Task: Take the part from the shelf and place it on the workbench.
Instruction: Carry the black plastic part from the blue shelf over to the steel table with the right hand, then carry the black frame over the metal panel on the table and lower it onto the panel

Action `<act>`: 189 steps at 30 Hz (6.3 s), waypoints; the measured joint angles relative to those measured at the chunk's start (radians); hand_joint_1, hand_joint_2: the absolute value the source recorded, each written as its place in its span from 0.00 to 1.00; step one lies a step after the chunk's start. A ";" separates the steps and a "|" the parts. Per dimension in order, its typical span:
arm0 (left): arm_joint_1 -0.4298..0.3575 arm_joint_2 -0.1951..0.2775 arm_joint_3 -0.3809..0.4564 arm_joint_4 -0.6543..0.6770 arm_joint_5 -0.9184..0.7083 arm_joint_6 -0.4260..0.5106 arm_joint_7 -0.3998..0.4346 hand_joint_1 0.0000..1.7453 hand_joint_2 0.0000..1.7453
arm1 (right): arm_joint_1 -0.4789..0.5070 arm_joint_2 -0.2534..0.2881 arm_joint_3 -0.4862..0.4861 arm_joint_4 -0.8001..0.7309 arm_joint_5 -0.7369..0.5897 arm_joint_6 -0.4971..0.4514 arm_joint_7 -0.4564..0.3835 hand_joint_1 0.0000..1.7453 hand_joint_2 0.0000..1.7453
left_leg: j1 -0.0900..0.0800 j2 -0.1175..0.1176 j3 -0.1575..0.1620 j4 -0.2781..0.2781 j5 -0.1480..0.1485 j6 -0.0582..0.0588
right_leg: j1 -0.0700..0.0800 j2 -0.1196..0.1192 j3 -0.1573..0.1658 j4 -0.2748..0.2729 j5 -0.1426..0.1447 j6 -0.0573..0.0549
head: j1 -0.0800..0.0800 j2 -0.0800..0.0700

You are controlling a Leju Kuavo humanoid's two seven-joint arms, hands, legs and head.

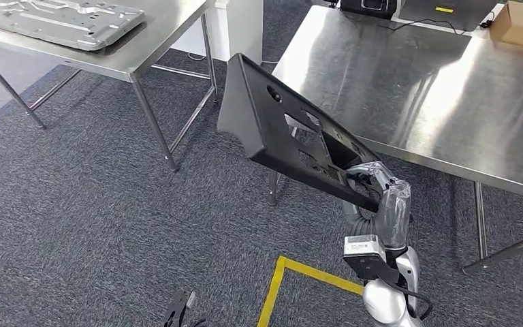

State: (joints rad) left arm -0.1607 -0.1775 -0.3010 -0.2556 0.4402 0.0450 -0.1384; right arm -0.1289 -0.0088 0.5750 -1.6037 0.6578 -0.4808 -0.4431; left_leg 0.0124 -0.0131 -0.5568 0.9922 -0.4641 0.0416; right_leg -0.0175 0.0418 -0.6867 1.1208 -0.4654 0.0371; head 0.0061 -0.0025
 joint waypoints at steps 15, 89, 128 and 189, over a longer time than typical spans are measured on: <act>0.001 0.000 -0.001 -0.002 -0.007 -0.005 -0.004 0.00 1.00 | -0.003 -0.002 -0.001 0.008 0.000 0.000 -0.001 1.00 1.00 | 0.004 0.052 -0.028 0.104 -0.090 -0.052 | -0.012 -0.044 0.081 -0.114 0.039 -0.019 | -0.005 0.000; 0.002 -0.002 0.000 -0.007 0.009 -0.023 -0.022 0.00 1.00 | 0.009 0.003 -0.002 0.014 0.039 -0.006 0.000 1.00 1.00 | -0.019 0.010 -0.046 0.019 0.014 0.018 | 0.007 -0.025 0.127 -0.091 -0.004 -0.001 | -0.008 0.000; 0.004 -0.008 -0.001 -0.008 0.002 -0.018 -0.016 0.00 1.00 | 0.014 0.004 -0.006 0.003 0.053 0.003 0.017 1.00 1.00 | -0.015 -0.013 0.029 0.000 -0.019 0.028 | -0.001 -0.033 -0.015 0.099 -0.102 0.022 | -0.007 0.000; 0.004 -0.002 0.000 -0.006 -0.010 0.000 0.001 0.00 1.00 | -0.176 0.036 -0.078 0.194 0.270 0.081 0.203 1.00 1.00 | -0.031 -0.004 0.062 -0.014 -0.057 0.008 | 0.008 -0.034 0.052 -0.118 0.069 -0.022 | -0.009 0.000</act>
State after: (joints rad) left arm -0.1564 -0.1797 -0.3012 -0.2617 0.4304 0.0446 -0.1374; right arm -0.3044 0.0275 0.4974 -1.4098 0.9279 -0.4001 -0.2403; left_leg -0.0185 -0.0169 -0.4950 0.9786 -0.5215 0.0494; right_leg -0.0095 0.0077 -0.6347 1.0025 -0.3966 0.0148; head -0.0029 -0.0027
